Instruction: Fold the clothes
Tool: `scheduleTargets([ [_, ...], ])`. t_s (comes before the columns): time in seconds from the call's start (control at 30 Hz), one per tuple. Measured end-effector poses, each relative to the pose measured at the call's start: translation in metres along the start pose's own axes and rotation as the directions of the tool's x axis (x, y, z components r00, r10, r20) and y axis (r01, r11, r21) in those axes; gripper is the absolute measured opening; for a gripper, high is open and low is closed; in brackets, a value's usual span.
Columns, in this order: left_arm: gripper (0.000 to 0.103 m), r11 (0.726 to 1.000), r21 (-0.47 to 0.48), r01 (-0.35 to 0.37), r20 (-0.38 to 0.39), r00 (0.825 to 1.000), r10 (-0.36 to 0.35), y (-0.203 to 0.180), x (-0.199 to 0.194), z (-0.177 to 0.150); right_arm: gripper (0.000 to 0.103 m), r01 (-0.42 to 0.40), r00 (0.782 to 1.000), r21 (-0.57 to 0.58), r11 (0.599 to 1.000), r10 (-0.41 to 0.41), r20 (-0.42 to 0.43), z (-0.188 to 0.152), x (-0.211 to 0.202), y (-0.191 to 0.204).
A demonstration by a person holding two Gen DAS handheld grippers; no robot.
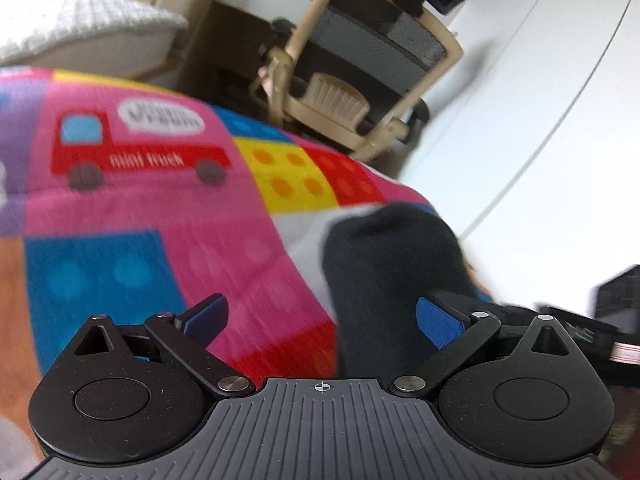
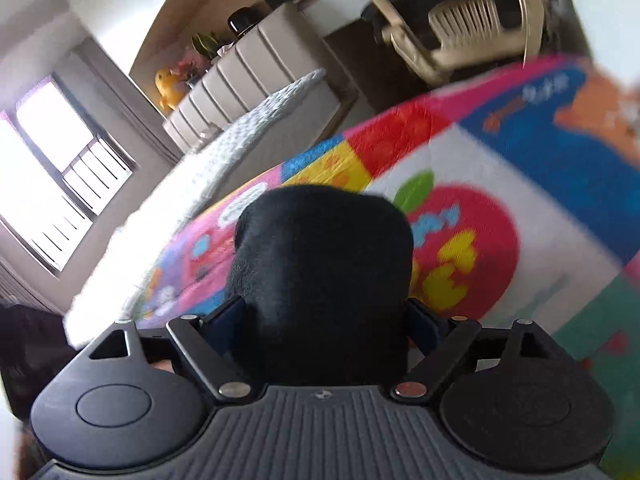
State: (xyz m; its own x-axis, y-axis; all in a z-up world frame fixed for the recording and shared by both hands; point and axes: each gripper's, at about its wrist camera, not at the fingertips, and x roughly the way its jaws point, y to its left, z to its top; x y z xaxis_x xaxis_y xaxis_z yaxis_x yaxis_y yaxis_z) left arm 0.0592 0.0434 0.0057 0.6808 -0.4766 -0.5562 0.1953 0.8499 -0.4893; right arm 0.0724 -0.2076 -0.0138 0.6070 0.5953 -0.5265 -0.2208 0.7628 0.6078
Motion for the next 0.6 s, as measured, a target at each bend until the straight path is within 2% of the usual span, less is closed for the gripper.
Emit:
scheduleTargets([
  [0.07, 0.103, 0.999, -0.017, 0.028, -0.022, 0.999, -0.029, 0.0, 0.0, -0.002, 0.072, -0.013, 1.0, 0.013, 1.0, 0.012, 0.012, 0.001, -0.001, -0.003],
  [0.17, 0.103, 1.0, 0.002, 0.013, -0.024, 1.0, -0.013, -0.008, 0.012, 0.003, 0.061, -0.028, 0.999, 0.043, 0.999, 0.027, 0.036, 0.004, -0.005, -0.011],
  [0.2, 0.103, 1.0, 0.018, 0.005, -0.021, 1.0, -0.005, -0.013, 0.017, 0.007, 0.06, -0.031, 0.998, 0.061, 0.998, 0.028, 0.049, 0.005, -0.007, -0.015],
  [0.37, 0.103, 0.982, 0.171, -0.08, 0.038, 0.996, 0.075, -0.042, 0.042, 0.021, 0.061, -0.016, 0.993, 0.119, 0.993, 0.003, 0.114, 0.007, -0.015, -0.035],
  [0.43, 0.103, 0.98, 0.178, -0.093, 0.047, 0.995, 0.086, -0.045, 0.048, 0.02, 0.065, 0.0, 0.993, 0.113, 0.994, -0.013, 0.113, 0.007, -0.015, -0.039],
  [0.53, 0.103, 0.979, 0.174, -0.109, 0.07, 0.993, 0.098, -0.045, 0.043, 0.013, 0.07, 0.037, 0.993, 0.035, 0.999, -0.041, 0.113, 0.009, -0.022, -0.031],
  [0.6, 0.103, 0.979, 0.157, -0.129, 0.091, 0.989, 0.116, -0.041, 0.037, 0.008, 0.07, 0.089, 0.984, -0.045, 0.995, -0.081, 0.157, 0.013, -0.031, -0.017],
])
